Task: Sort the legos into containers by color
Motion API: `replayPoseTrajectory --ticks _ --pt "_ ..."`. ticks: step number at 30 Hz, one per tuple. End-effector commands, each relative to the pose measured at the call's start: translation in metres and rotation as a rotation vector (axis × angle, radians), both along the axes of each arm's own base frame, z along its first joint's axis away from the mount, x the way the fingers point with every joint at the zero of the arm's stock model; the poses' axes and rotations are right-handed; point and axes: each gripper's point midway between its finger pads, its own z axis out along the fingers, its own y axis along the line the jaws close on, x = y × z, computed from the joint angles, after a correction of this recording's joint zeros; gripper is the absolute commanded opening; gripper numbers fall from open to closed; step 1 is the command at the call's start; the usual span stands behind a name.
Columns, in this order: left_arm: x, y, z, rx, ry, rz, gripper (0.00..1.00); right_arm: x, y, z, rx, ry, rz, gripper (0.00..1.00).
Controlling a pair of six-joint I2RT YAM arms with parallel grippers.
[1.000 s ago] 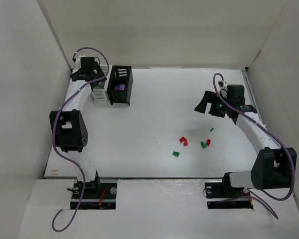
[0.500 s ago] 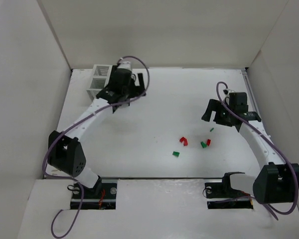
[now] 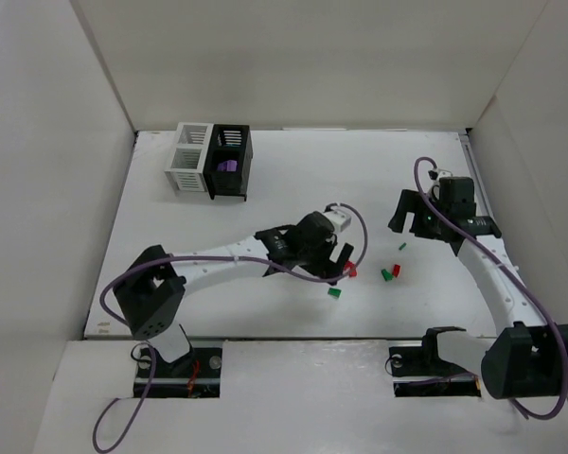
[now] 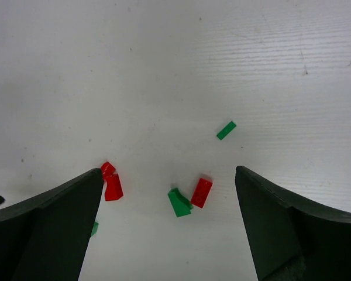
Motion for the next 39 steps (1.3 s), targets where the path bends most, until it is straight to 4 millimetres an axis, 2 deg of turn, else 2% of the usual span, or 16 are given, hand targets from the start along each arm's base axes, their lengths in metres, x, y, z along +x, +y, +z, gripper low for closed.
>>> replayPoseTrajectory --ticks 1,4,6,7,12,19,23,28,30,32,33,35,39 --pt "-0.019 -0.017 -0.011 -0.009 0.018 -0.064 0.91 0.005 -0.008 0.019 -0.038 -0.071 -0.008 0.99" --pt "-0.023 -0.015 -0.032 0.041 0.05 -0.055 0.89 0.004 -0.01 0.018 -0.045 -0.071 -0.014 0.99" --pt "-0.021 -0.019 -0.035 0.041 0.05 -0.055 0.86 0.003 -0.01 0.021 -0.044 -0.08 -0.015 0.99" --pt "-0.027 -0.021 -0.042 0.053 0.067 -0.073 0.85 0.003 -0.01 0.021 -0.044 -0.08 -0.015 0.99" --pt "-0.023 -0.028 -0.051 0.08 0.068 -0.057 0.74 0.0 -0.01 0.013 -0.045 -0.062 -0.014 0.99" --pt "-0.025 -0.032 -0.067 0.146 0.079 0.01 0.72 -0.002 -0.013 0.012 -0.059 -0.062 -0.028 0.99" --pt "-0.028 -0.029 -0.076 0.172 0.091 0.037 0.66 0.0 -0.012 0.013 -0.051 -0.071 -0.021 0.99" --pt "-0.034 -0.032 -0.076 0.197 0.066 0.052 0.64 0.0 -0.01 0.009 -0.051 -0.065 -0.008 0.99" --pt "-0.032 -0.033 -0.068 0.191 0.031 0.061 0.64 0.0 -0.008 0.006 -0.044 -0.055 0.0 0.99" --pt "-0.035 -0.043 -0.057 0.139 0.01 0.034 0.64 0.002 -0.007 0.008 -0.044 -0.066 0.013 0.99" --pt "-0.038 -0.044 -0.059 0.135 0.014 0.009 0.64 0.002 -0.005 0.008 -0.036 -0.066 0.02 0.99" --pt "-0.038 -0.049 -0.049 0.094 0.0 -0.005 0.64 0.004 -0.004 0.007 -0.03 -0.066 0.027 0.99" --pt "-0.034 -0.053 -0.046 0.088 -0.037 -0.041 0.64 0.003 0.001 0.003 -0.014 -0.05 0.056 0.99"
